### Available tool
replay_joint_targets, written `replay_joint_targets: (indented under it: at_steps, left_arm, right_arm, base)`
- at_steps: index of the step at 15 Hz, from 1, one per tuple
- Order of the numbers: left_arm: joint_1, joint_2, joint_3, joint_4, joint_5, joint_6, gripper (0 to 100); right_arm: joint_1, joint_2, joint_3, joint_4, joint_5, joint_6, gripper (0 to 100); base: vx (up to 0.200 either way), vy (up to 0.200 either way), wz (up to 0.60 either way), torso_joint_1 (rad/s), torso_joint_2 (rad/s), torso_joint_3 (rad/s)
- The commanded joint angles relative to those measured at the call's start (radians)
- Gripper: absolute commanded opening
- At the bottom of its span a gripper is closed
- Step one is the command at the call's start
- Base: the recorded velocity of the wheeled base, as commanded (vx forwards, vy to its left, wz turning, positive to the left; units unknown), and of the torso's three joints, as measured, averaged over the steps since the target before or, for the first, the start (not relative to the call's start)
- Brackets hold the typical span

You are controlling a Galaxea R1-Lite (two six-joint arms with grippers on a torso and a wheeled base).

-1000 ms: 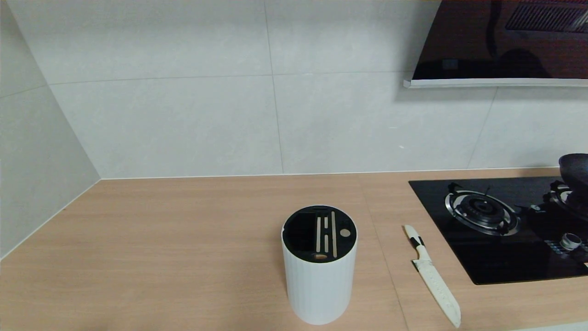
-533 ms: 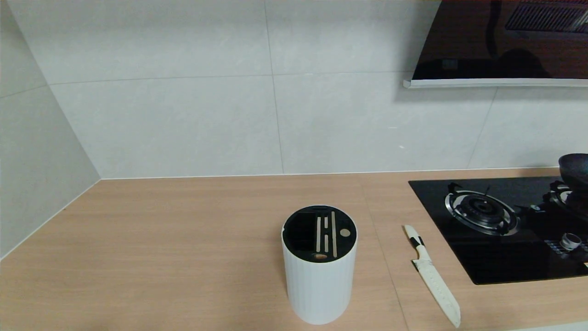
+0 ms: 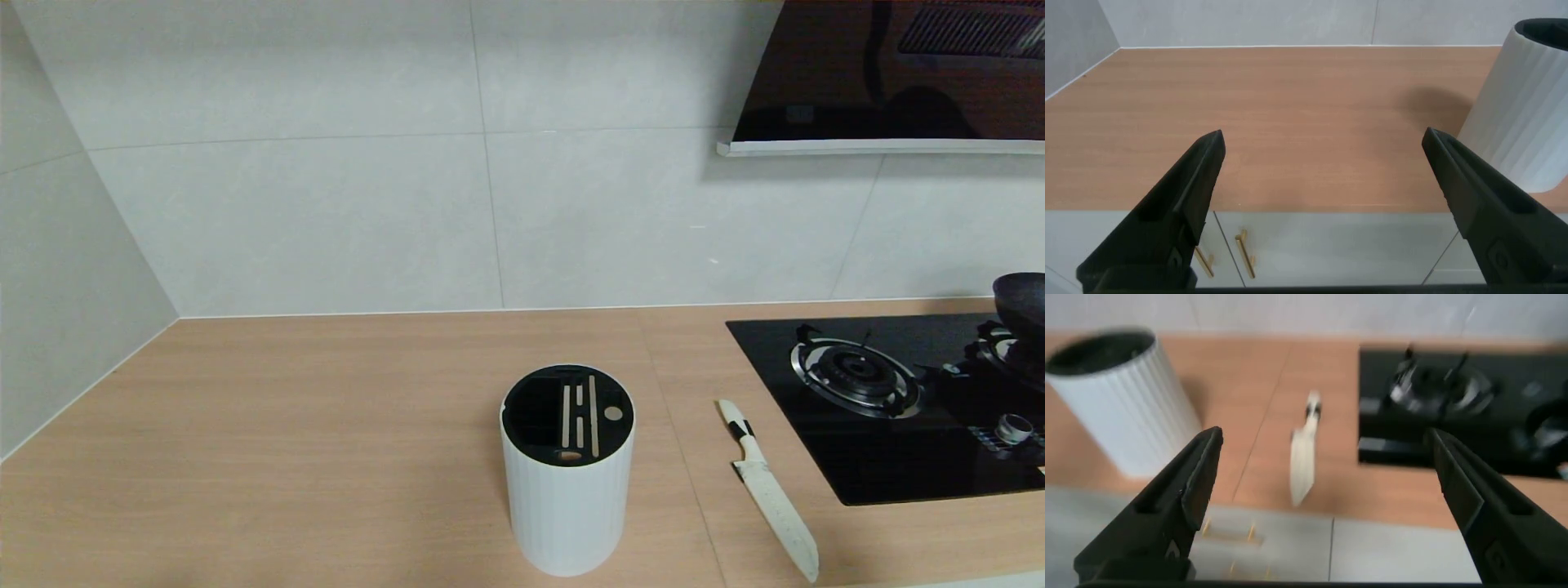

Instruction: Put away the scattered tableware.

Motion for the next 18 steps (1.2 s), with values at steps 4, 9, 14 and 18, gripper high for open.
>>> replay_joint_targets:
  at_steps: [4,9,14,18]
  left_arm:
    - [0.0,0.0,0.0,0.0,0.0,-0.001,100]
    - [0.0,0.0,0.0,0.0,0.0,-0.001,100]
    - [0.0,0.0,0.0,0.0,0.001,-0.001,100]
    - [0.0,0.0,0.0,0.0,0.0,-0.001,100]
  right_arm:
    - [0.122,0.513,-0.17,-0.011,-0.029,0.002,100]
    - [0.216,0.849,-0.203,-0.265,-0.098,-0.001,100]
    - [0.263,1.13,-0.259,-0.523,-0.221,-0.003,100]
    - [0.29,1.19,-0.261,-0.521,-0.23,0.002,100]
  base:
    - [0.0,0.0,0.0,0.0,0.0,0.0]
    - [0.0,0.0,0.0,0.0,0.0,0.0]
    - [0.0,0.0,0.0,0.0,0.0,0.0]
    - [0.0,0.0,0.0,0.0,0.0,0.0]
